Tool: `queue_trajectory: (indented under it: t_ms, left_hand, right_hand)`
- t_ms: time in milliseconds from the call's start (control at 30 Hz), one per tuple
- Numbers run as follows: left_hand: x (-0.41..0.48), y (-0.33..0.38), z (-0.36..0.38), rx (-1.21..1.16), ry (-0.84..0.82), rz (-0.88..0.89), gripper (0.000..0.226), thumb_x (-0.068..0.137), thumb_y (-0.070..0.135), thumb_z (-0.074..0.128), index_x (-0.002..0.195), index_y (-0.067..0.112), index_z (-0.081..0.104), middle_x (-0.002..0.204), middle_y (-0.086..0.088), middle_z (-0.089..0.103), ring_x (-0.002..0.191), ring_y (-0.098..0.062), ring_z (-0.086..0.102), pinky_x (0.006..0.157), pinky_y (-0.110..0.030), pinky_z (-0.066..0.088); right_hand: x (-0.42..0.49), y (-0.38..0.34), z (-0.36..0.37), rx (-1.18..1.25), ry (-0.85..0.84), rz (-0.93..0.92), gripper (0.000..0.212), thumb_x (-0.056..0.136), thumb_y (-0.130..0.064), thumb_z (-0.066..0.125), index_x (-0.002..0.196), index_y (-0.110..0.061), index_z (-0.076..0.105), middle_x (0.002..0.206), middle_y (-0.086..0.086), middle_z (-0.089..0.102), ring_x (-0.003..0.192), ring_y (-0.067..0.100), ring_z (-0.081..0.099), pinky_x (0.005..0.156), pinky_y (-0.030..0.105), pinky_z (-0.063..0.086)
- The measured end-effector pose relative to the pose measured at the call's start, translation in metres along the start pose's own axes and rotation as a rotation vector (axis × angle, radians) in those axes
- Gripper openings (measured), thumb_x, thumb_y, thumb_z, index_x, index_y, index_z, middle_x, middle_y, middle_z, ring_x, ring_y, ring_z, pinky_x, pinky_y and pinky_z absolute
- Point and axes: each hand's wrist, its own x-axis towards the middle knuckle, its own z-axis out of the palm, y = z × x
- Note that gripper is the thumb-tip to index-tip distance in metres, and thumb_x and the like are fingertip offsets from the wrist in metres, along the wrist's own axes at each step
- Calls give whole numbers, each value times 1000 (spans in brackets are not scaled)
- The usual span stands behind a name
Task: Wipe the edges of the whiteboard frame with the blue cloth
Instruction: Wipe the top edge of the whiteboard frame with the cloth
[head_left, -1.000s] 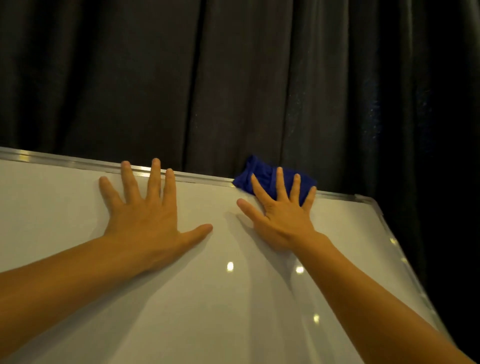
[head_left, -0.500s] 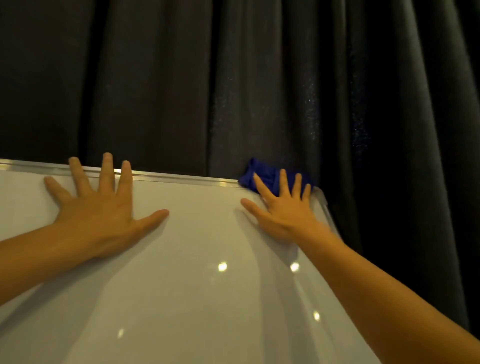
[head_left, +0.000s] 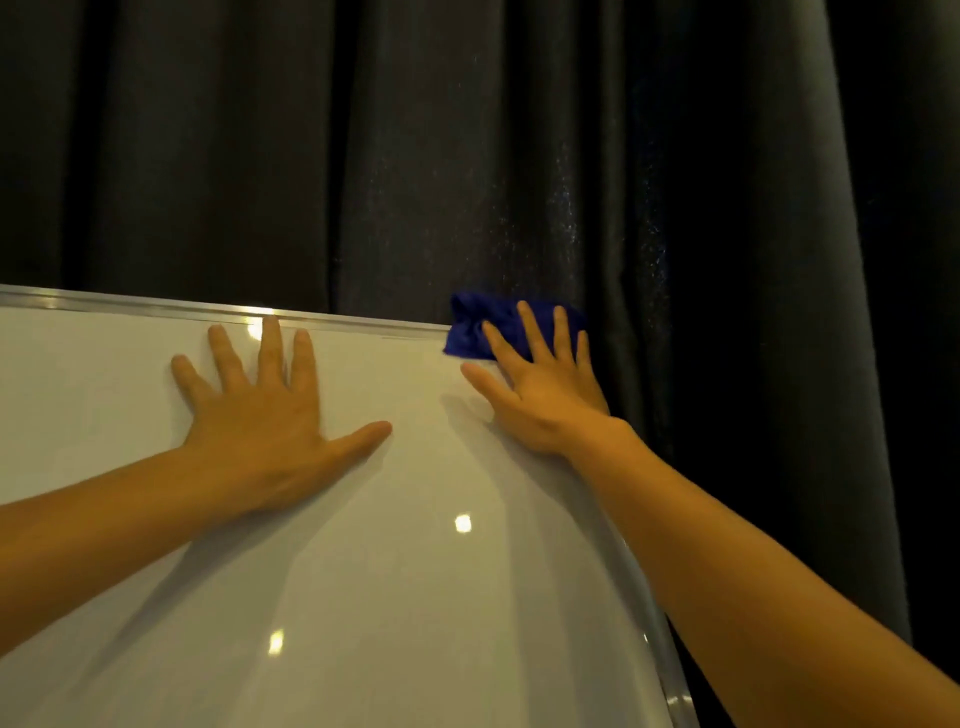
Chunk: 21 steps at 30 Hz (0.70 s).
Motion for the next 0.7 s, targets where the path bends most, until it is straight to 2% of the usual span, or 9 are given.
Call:
queue_trajectory:
  t_ms: [133,267,367,533,633,700]
  left_hand:
    - [1,8,-4,1,22,-7,125,54,100,-3,147,21,-32,157,-10,-37,143,-48,-26,113,-72,-7]
    - [-3,29,-7,13,107,113,126,45,100,-15,145,28,-34,157,-6,-39,144,-45,-27,114,-70,-9]
    - [-8,66,-1,33,135,227,120,41,101,-16,134,31,-44,157,-6,-38,143,-45,-30,112,-69,-12]
    - [-15,102,19,58,116,403,132,47,101,-7,152,22,-21,161,-9,-30,142,-48,-29,110,-71,-13]
    - [-21,94,23,79,88,461,134,46,99,-15,151,16,-22,161,-12,-28,141,-51,-28,110,-73,-10]
    - [-22,90,23,74,94,479,136,45,99,-17,151,15,-22,161,-14,-27,140,-53,-28,110,-73,-10]
  right_hand:
    - [-2,-6,-2,96,79,88,77,87,-77,9,154,-39,3,163,-3,-18,147,28,-23,120,48,-8]
    - [-23,-10,1,174,164,196,78,88,-75,14,154,-35,3,163,-2,-17,148,28,-18,119,46,-1]
    - [-47,-25,2,220,147,259,81,90,-74,19,155,-29,3,163,1,-17,148,29,-17,119,45,1]
    - [-89,-38,-7,209,112,395,80,93,-69,27,156,-24,5,164,8,-9,149,33,-8,119,44,9]
    - [-131,-48,-7,193,69,449,79,91,-70,28,155,-27,11,165,6,-3,149,33,-2,119,46,13]
    - [-155,-56,-10,182,93,477,76,87,-72,26,151,-32,19,164,6,13,146,35,14,116,48,22]
